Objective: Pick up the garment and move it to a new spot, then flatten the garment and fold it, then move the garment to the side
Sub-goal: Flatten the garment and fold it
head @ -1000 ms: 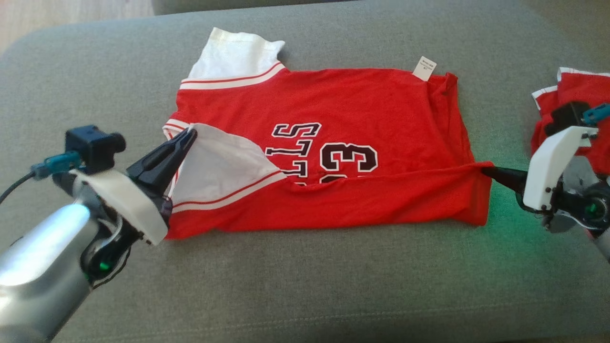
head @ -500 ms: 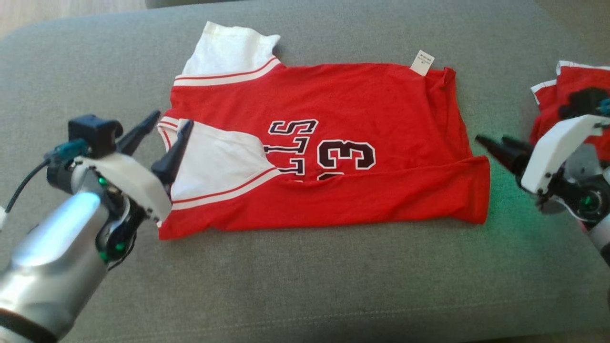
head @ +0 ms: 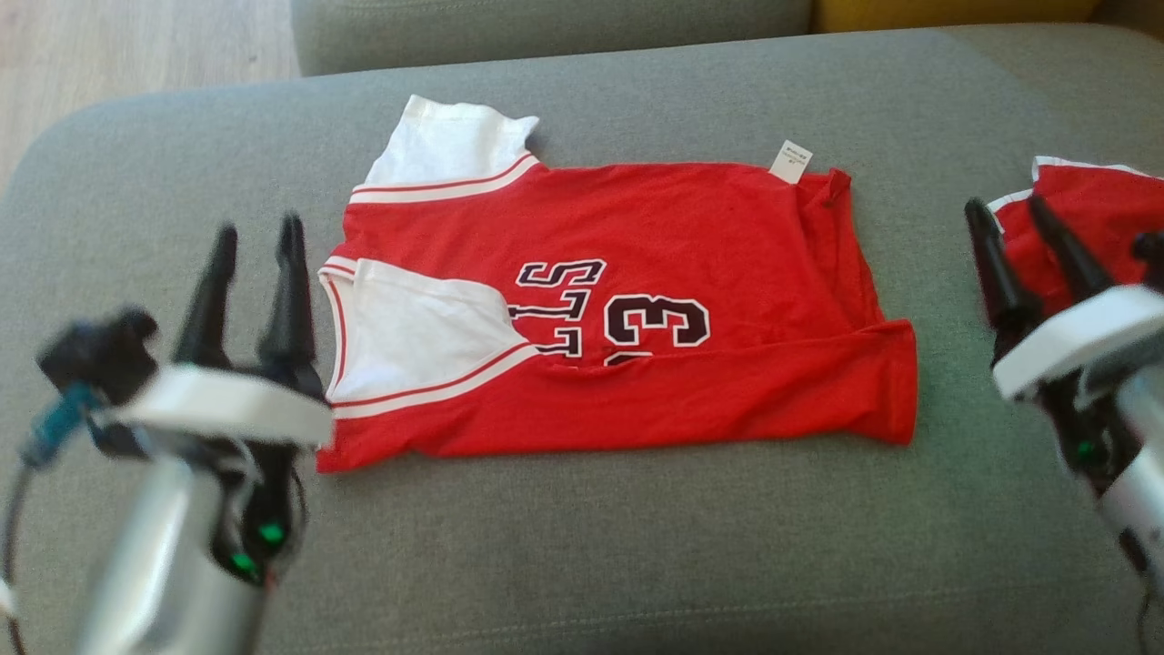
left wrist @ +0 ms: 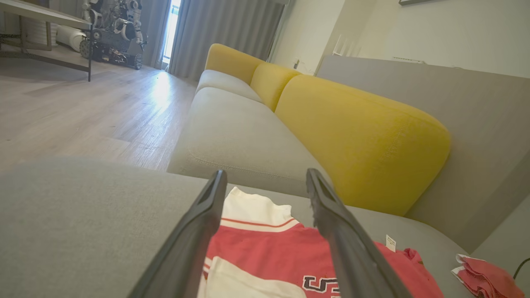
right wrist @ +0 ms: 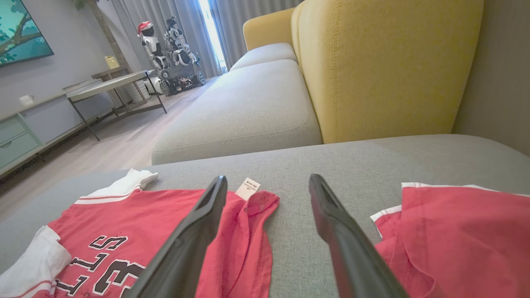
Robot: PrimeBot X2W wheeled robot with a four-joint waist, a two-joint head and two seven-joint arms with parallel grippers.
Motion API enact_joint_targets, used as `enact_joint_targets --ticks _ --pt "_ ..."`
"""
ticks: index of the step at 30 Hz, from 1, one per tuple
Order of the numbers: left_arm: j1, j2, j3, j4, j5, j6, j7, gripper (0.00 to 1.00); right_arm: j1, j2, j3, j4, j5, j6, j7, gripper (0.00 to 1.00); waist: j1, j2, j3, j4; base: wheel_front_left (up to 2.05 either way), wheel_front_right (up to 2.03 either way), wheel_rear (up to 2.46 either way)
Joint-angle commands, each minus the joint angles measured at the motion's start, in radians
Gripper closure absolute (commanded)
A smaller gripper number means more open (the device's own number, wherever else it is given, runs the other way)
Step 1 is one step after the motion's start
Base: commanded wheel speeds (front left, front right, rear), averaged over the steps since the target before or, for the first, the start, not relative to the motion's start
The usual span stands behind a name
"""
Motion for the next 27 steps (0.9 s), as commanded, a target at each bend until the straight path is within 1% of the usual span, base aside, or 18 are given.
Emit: enact_joint_targets --ticks 1,4,6,7,9,12,14,18,19,22,23,27 --pt "-0.035 0.007 0.055 -0.044 0.023 -0.007 -0.008 0.00 0.016 -0.008 -0.013 -0.023 -0.023 -0.001 -0.019 0.00 0.0000 0.0000 -0.003 -0.001 0.00 0.00 0.00" --pt "0.051 -0.062 0.088 -0.059 0.100 -0.027 -0.008 0.00 0.074 0.028 -0.092 -0.048 -0.143 -0.001 -0.039 0.00 0.0000 0.0000 -0.010 -0.006 0.00 0.00 0.00" --pt "0.093 -0.101 0.101 -0.047 0.134 -0.047 -0.008 0.00 0.122 0.070 -0.206 -0.105 -0.242 -0.001 -0.040 0.00 0.0000 0.0000 -0.011 -0.009 0.00 0.00 0.00" --pt "0.109 -0.109 0.101 -0.032 0.163 -0.054 -0.008 0.00 0.156 0.099 -0.266 -0.140 -0.295 -0.001 -0.040 0.00 0.0000 0.0000 -0.012 -0.011 0.00 0.00 0.00" --pt "0.132 -0.117 0.100 0.008 0.233 -0.047 -0.008 0.00 0.230 0.172 -0.366 -0.213 -0.372 -0.001 -0.041 0.00 0.0000 0.0000 -0.010 -0.018 0.00 0.00 0.00" --pt "0.151 -0.147 0.119 0.085 0.265 -0.029 -0.008 0.00 0.315 0.255 -0.448 -0.294 -0.470 -0.001 -0.041 0.00 0.0000 0.0000 -0.004 -0.031 0.00 0.00 0.00" --pt "0.147 -0.153 0.120 0.153 0.291 -0.010 -0.008 0.00 0.348 0.290 -0.469 -0.326 -0.511 -0.001 -0.041 0.00 0.0000 0.0000 0.000 -0.038 0.00 0.00 0.00" --pt "0.113 -0.153 0.119 0.283 0.316 0.016 -0.008 0.00 0.375 0.327 -0.501 -0.358 -0.542 -0.001 -0.041 0.00 0.0000 0.0000 0.005 -0.051 0.00 0.00 0.00" --pt "0.102 -0.152 0.119 0.311 0.321 0.025 -0.008 0.00 0.378 0.332 -0.509 -0.362 -0.545 -0.001 -0.039 0.00 0.0000 0.0000 0.006 -0.054 0.00 0.00 0.00" --pt "0.072 -0.142 0.133 0.375 0.346 0.078 -0.008 0.00 0.389 0.341 -0.519 -0.368 -0.550 -0.001 -0.027 0.00 0.0000 0.0000 0.010 -0.061 0.00 0.00 0.00" --pt "0.065 -0.143 0.136 0.398 0.349 0.088 -0.008 0.00 0.391 0.344 -0.519 -0.369 -0.551 -0.001 -0.024 0.00 0.0000 0.0000 0.010 -0.063 0.00 0.00 0.00" --pt "0.040 -0.144 0.135 0.475 0.353 0.113 -0.004 0.00 0.400 0.353 -0.519 -0.376 -0.553 -0.001 -0.017 0.00 0.0000 0.0000 0.012 -0.074 0.00 0.00 0.00"
